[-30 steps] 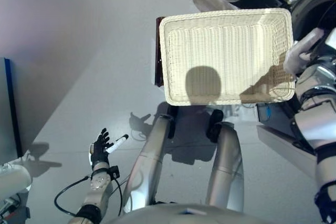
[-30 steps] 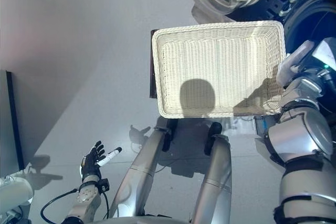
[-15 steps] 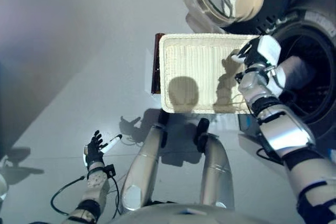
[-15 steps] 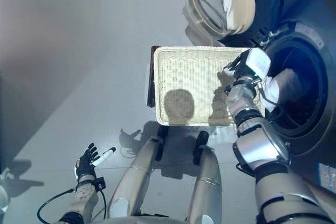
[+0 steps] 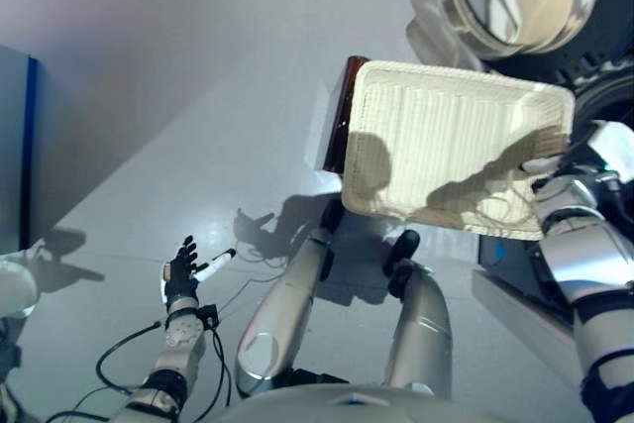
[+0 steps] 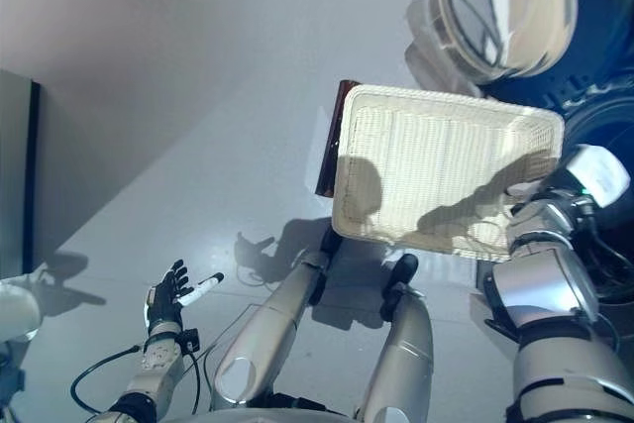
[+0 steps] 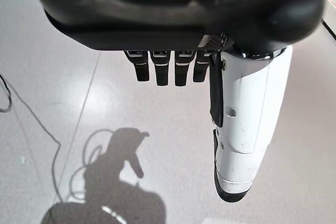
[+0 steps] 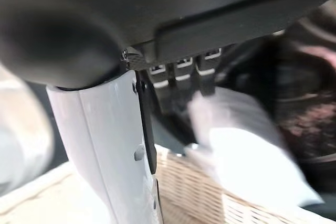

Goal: Pick up the clothes and place them into the washing machine

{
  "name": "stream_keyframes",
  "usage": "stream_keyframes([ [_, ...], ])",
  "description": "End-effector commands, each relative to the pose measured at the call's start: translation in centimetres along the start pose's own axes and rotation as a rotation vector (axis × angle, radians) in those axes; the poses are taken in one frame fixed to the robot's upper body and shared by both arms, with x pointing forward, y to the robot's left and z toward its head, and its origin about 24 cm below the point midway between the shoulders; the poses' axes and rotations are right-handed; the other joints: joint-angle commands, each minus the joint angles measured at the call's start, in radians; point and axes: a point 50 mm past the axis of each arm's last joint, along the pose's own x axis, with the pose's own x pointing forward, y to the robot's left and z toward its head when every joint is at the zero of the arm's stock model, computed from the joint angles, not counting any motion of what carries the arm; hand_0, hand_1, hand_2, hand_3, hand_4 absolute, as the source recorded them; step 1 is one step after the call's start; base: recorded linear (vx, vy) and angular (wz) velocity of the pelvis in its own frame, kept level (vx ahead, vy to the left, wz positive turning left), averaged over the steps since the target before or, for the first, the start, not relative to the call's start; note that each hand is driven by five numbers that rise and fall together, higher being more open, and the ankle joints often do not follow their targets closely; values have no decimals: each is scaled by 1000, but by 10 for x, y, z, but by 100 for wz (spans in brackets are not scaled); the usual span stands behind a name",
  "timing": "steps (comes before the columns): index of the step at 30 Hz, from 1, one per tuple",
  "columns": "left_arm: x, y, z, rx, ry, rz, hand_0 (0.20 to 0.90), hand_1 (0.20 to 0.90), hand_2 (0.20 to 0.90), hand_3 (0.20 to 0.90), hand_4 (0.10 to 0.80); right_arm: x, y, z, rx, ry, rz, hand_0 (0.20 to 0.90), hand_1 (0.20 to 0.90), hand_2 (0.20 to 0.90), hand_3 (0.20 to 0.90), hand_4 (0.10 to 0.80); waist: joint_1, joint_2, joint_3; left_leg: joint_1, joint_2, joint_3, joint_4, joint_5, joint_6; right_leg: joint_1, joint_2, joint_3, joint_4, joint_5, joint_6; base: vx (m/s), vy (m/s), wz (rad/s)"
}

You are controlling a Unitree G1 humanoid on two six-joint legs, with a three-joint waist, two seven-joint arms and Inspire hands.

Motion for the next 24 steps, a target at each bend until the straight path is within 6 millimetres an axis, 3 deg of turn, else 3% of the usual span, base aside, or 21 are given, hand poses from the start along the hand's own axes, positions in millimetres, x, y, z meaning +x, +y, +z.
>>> stream_keyframes([
  [1, -11, 26, -19, 59, 34, 52, 900, 900, 900, 900, 800, 25, -52, -55, -148, 96, -173, 900, 900, 900, 900, 800, 12, 43, -66, -92, 18, 33, 96, -32, -61, -35, 51, 0, 39, -24, -82, -14, -45, -2],
  [3, -11, 24, -20, 70, 42, 48, 900, 900, 900, 900, 800, 28, -65, -73, -177, 137, -201, 900, 900, 900, 900, 800, 3, 45, -68, -147, 25, 38, 157, -52, -67, -90, 50, 5, 93, -40, -90, -33, -70, 1],
  [6, -10, 22, -20, 71, 46, 48, 900, 900, 900, 900, 800, 30, -71, -80, -193, 152, -215, 900, 900, 900, 900, 800, -2, 47, -70, -171, 26, 45, 178, -58, -71, -117, 45, 7, 112, -43, -91, -45, -36, 3],
  [7, -7, 19, -17, 59, 45, 58, 900, 900, 900, 900, 800, 35, -92, -88, -208, 175, -267, 900, 900, 900, 900, 800, -13, 52, -78, -227, 34, 69, 211, -57, -85, -180, 35, 9, 152, -52, -95, -75, -43, 5],
  [11, -6, 20, -16, 54, 43, 70, 900, 900, 900, 900, 800, 37, -104, -93, -207, 194, -292, 900, 900, 900, 900, 800, -20, 52, -88, -258, 40, 79, 222, -60, -89, -225, 36, 21, 186, -64, -96, -54, -27, 25],
  [12, -3, 25, -14, 40, 45, 104, 900, 900, 900, 900, 800, 42, -124, -92, -204, 201, -347, 900, 900, 900, 900, 800, -25, 56, -91, -291, 45, 99, 238, -59, -96, -268, 30, 26, 220, -71, -100, -58, 4, 5],
  [14, -2, 28, -15, 28, 58, 122, 900, 900, 900, 900, 800, 44, -137, -93, -209, 213, -367, 900, 900, 900, 900, 800, -30, 61, -96, -316, 43, 107, 244, -60, -96, -307, 31, 36, 244, -75, -102, -65, 23, 0],
  [15, -1, 33, -15, 18, 62, 139, 900, 900, 900, 900, 800, 46, -148, -88, -215, 202, -387, 837, 837, 837, 837, 755, -31, 59, -101, -329, 47, 115, 246, -61, -98, -320, 30, 37, 245, -73, -101, -49, 35, 4],
  [16, -1, 33, -16, 5, 67, 147, 900, 900, 900, 900, 800, 48, -152, -82, -215, 186, -400, 483, 483, 483, 483, 502, -37, 63, -102, -342, 48, 120, 247, -60, -98, -336, 33, 42, 252, -72, -101, -44, 25, 1],
  [17, -1, 40, -19, -5, 82, 176, 900, 900, 900, 900, 800, 50, -169, -74, -196, 180, -436, 200, 200, 200, 200, 300, -41, 56, -104, -351, 49, 122, 242, -58, -97, -352, 36, 45, 255, -70, -103, -47, 37, -8],
  [18, 0, 46, -21, -27, 103, 212, 900, 900, 900, 900, 800, 53, -176, -56, -186, 121, -462, 200, 200, 200, 200, 300, -59, 53, -99, -365, 54, 132, 236, -54, -100, -373, 40, 50, 253, -63, -101, -35, 21, -16],
  [20, 0, 46, -21, -28, 103, 212, 900, 900, 900, 900, 800, 53, -176, -55, -186, 121, -462, 200, 200, 200, 200, 300, -59, 53, -99, -366, 54, 133, 236, -54, -100, -374, 40, 50, 253, -63, -101, -19, 24, -13],
  [22, 0, 55, -27, -67, 148, 282, 900, 900, 900, 900, 800, 53, -176, -18, -136, 16, -480, 200, 200, 200, 200, 300, -85, 41, -83, -387, 56, 144, 231, -46, -102, -395, 50, 51, 246, -48, -99, -35, 34, -8],
  [24, 0, 55, -27, -78, 153, 287, 900, 900, 900, 900, 800, 52, -173, -10, -128, -4, -479, 200, 200, 200, 200, 300, -91, 39, -82, -389, 56, 145, 225, -45, -102, -397, 53, 51, 240, -46, -98, -13, 3, -21],
])
